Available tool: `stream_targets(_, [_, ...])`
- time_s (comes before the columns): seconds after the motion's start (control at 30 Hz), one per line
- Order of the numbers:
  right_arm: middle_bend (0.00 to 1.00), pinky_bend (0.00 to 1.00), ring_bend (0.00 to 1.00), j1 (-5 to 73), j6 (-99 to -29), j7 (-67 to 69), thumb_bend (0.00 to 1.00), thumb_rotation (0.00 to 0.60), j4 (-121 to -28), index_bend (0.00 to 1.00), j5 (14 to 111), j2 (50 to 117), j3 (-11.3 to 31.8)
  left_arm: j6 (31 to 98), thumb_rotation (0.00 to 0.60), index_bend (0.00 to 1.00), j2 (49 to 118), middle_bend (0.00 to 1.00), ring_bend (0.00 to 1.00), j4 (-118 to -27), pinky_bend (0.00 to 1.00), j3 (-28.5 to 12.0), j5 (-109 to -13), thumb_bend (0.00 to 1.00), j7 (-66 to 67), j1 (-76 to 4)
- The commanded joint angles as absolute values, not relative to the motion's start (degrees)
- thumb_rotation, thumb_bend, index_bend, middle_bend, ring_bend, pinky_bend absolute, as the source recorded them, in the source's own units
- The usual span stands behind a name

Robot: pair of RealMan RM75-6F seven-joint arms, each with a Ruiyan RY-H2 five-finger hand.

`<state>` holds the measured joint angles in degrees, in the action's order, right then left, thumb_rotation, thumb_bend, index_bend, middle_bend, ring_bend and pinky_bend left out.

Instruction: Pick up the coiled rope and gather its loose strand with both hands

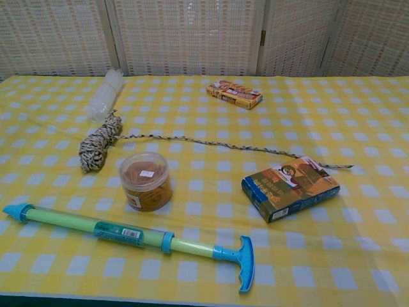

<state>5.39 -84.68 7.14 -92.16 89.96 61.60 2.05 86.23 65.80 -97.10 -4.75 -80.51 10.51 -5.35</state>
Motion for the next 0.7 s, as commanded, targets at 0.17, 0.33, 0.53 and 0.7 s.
stream_targets(0.17, [0.0, 0.0, 0.0, 5.42, -84.61, 6.9, 0.38, 0.6, -92.07, 0.0, 89.72, 61.9, 2.16, 85.7, 0.6, 0.26, 66.05, 0.09, 0.04, -97.1, 0.0, -5.02, -80.32, 0.25, 10.66, -5.78])
stream_targets(0.33, [0.0, 0.0, 0.0, 5.35, -84.88, 7.11, 0.38, 0.6, -91.92, 0.0, 89.8, 61.99, 2.21, 84.8, 0.6, 0.27, 65.92, 0.1, 0.05, -97.43, 0.0, -5.6, -80.9, 0.25, 10.18, -6.89])
stream_targets(0.53, [0.0, 0.0, 0.0, 5.35, -85.2, 7.16, 0.38, 0.6, -92.01, 0.0, 90.37, 61.84, 2.12, 79.86, 0.6, 0.27, 65.04, 0.12, 0.07, -98.01, 0.0, -7.7, -80.85, 0.25, 8.26, -11.14])
stream_targets(0.7, [0.0, 0.0, 0.0, 5.32, -85.37, 7.1, 0.38, 0.6, -92.12, 0.0, 90.69, 61.81, 2.0, 73.72, 0.6, 0.28, 65.48, 0.14, 0.09, -97.97, 0.0, -11.09, -78.69, 0.25, 5.28, -16.59])
